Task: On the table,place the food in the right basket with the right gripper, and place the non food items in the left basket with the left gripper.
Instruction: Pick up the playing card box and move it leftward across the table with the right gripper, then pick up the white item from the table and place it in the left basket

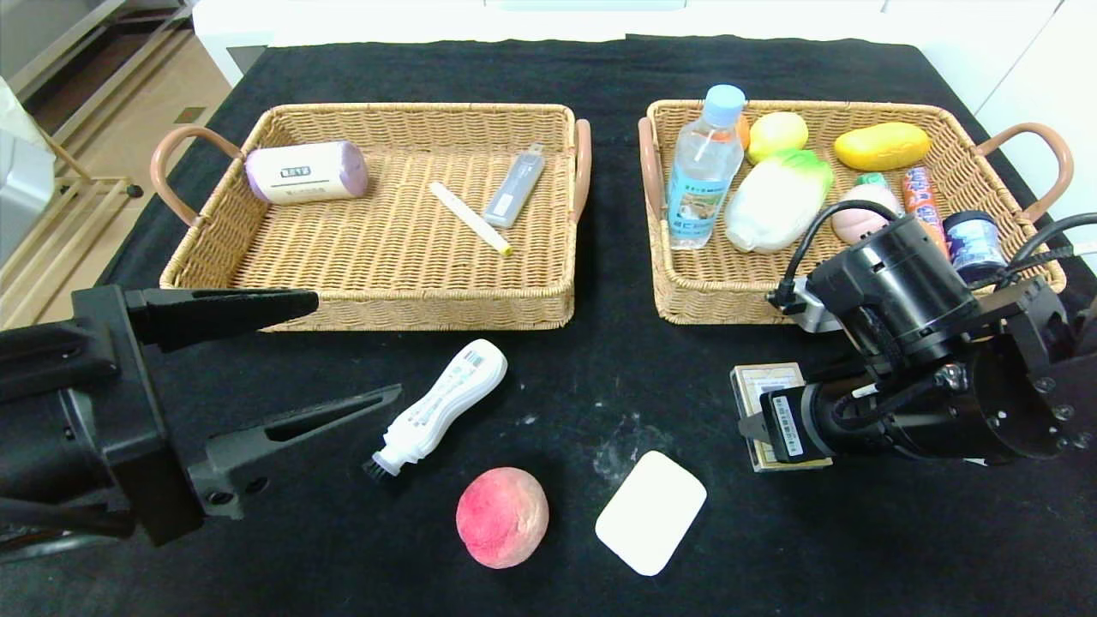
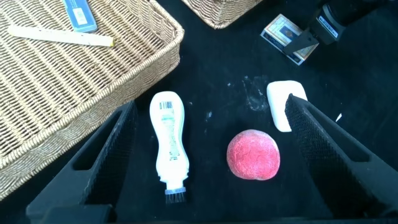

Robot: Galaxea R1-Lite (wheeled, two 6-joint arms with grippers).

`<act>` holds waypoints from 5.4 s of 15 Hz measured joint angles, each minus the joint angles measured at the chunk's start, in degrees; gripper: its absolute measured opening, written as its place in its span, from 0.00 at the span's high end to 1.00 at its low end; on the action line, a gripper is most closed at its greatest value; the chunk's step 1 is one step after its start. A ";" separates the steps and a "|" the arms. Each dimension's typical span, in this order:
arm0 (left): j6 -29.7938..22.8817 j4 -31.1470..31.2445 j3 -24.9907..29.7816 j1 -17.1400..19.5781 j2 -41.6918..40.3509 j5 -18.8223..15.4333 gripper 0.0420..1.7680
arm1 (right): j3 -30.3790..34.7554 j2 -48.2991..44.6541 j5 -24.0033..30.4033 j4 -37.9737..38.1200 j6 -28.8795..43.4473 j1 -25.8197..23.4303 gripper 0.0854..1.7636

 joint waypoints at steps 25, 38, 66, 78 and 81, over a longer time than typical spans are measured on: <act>0.00 0.00 0.00 -0.01 -0.10 -0.02 0.03 | -12.36 1.11 5.23 0.12 3.00 7.49 0.42; -0.01 0.00 0.00 0.00 -0.40 -0.09 0.03 | -21.13 11.56 5.03 -0.02 4.57 12.64 0.42; -0.01 0.09 -0.10 0.00 -0.73 -0.11 0.03 | -14.29 -0.11 13.47 -1.04 -6.95 7.81 0.05; 0.05 0.87 0.39 -0.01 -0.22 -0.17 0.03 | 1.68 -21.09 36.97 -6.80 -19.29 -9.37 0.04; 0.07 1.06 0.43 -0.09 -0.10 -0.17 0.03 | 4.32 -24.39 43.42 -6.83 -23.22 -14.20 0.04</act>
